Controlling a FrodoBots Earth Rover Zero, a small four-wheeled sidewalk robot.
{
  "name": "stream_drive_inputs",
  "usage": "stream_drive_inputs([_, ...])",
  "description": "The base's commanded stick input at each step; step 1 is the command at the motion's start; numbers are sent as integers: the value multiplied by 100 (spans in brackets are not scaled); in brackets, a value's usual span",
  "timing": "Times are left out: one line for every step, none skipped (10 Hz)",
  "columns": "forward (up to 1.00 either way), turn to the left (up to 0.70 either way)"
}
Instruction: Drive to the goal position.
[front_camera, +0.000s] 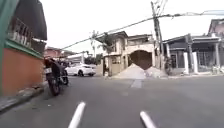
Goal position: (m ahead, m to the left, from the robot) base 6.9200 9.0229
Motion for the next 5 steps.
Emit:
stream_drive_inputs([85,0])
stream_drive_inputs([85,0])
stream_drive_inputs([85,4])
stream_drive_inputs([85,32])
stream_drive_inputs([85,0])
